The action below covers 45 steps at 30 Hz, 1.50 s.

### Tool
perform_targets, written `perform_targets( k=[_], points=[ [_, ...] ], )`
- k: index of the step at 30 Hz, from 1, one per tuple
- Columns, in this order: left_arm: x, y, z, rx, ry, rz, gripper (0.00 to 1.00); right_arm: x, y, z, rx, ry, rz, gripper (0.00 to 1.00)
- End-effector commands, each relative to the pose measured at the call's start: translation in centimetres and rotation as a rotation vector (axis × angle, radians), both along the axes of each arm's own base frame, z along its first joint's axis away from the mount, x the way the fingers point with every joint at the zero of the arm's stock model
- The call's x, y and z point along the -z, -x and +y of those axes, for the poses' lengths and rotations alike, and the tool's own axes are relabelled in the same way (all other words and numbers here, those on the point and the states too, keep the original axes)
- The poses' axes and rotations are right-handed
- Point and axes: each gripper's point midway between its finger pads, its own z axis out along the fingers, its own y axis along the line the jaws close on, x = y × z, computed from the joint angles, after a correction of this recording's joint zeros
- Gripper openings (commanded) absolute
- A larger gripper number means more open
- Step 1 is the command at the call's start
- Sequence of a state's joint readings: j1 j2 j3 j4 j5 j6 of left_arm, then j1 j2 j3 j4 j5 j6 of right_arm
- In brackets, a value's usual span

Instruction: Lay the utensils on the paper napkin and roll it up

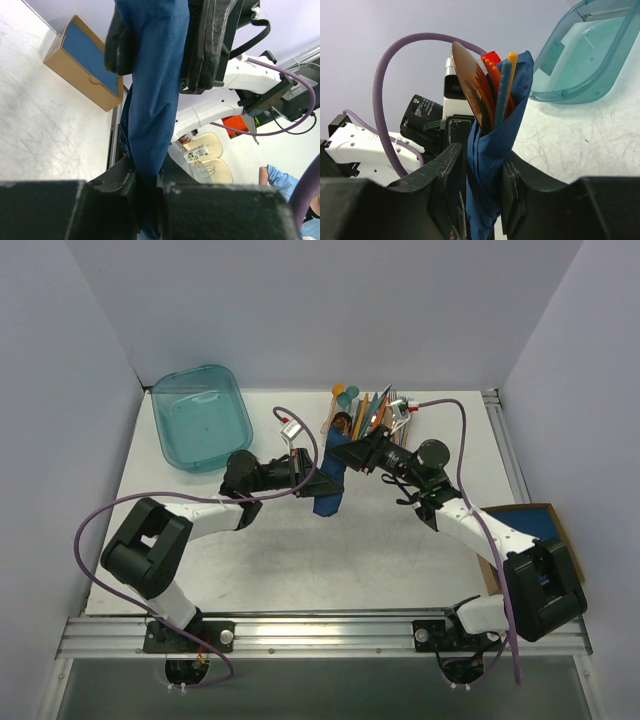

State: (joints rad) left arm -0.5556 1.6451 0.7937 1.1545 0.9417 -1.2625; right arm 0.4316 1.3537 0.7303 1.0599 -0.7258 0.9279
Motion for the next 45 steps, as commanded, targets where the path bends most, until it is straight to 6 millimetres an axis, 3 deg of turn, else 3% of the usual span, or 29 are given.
perform_targets(
  k=[1, 3, 4, 5, 9, 13, 15, 31, 32, 34, 35, 36, 37, 38, 40, 45],
  points=[
    [0.0, 0.3, -0.1, 0.010, 0.004, -0.056, 0.02, -3.5, 0.0, 0.1, -0.018, -0.023, -0.121, 0.32],
    [0.2, 0.4, -0.1, 0.012, -0.001, -0.056, 0.02, -3.6, -0.1, 0.1, -0.017, -0.015, -0.122, 0.34],
    [0.1, 0.3, -0.1, 0.011, 0.000, -0.057, 0.02, -3.4, -0.1, 0.2, -0.016, -0.010, -0.116, 0.52],
    [0.1, 0.3, -0.1, 0.009, 0.001, -0.060, 0.02, -3.3, -0.3, 0.1, -0.010, -0.004, -0.115, 0.61],
    [-0.4, -0.4, 0.5, -0.010, 0.003, -0.070, 0.02, -3.0, -0.7, -0.3, 0.016, 0.011, -0.106, 0.78],
    [-1.0, -2.1, 2.2, -0.051, 0.003, -0.069, 0.02, -2.4, -1.4, -1.3, 0.068, 0.030, -0.096, 0.85],
    [-1.3, -3.3, 3.3, -0.085, 0.004, -0.064, 0.02, -2.2, -1.8, -1.8, 0.105, 0.047, -0.099, 0.86],
    [-1.6, -19.5, 14.2, -0.527, -0.142, 0.038, 0.02, 2.1, -4.1, -3.5, 0.239, 0.258, -0.049, 0.86],
    [-1.2, -20.6, 15.3, -0.555, -0.152, 0.057, 0.02, 2.3, -4.2, -3.6, 0.241, 0.268, -0.047, 0.85],
    [-2.3, -22.0, 16.6, -0.588, -0.146, 0.058, 0.02, 3.1, -4.5, -3.5, 0.244, 0.285, -0.032, 0.85],
    [-2.0, -23.1, 18.1, -0.617, -0.153, 0.071, 0.02, 3.4, -4.7, -3.6, 0.252, 0.291, -0.025, 0.85],
    [-1.6, -23.5, 18.4, -0.623, -0.170, 0.106, 0.02, 3.6, -4.8, -3.6, 0.254, 0.289, -0.014, 0.85],
    [-2.3, -24.8, 20.2, -0.669, -0.182, 0.078, 0.02, 3.8, -4.8, -3.6, 0.254, 0.288, -0.013, 0.85],
    [-0.9, -25.4, 21.0, -0.687, -0.213, 0.137, 0.02, 4.1, -4.9, -3.5, 0.253, 0.287, -0.004, 0.85],
    [-1.2, -27.0, 23.2, -0.741, -0.232, 0.121, 0.02, 4.3, -4.9, -3.4, 0.255, 0.277, 0.001, 0.84],
    [2.2, -30.0, 25.7, -0.783, -0.269, 0.215, 0.02, 4.7, -5.0, -3.2, 0.256, 0.272, 0.009, 0.84]
  ],
)
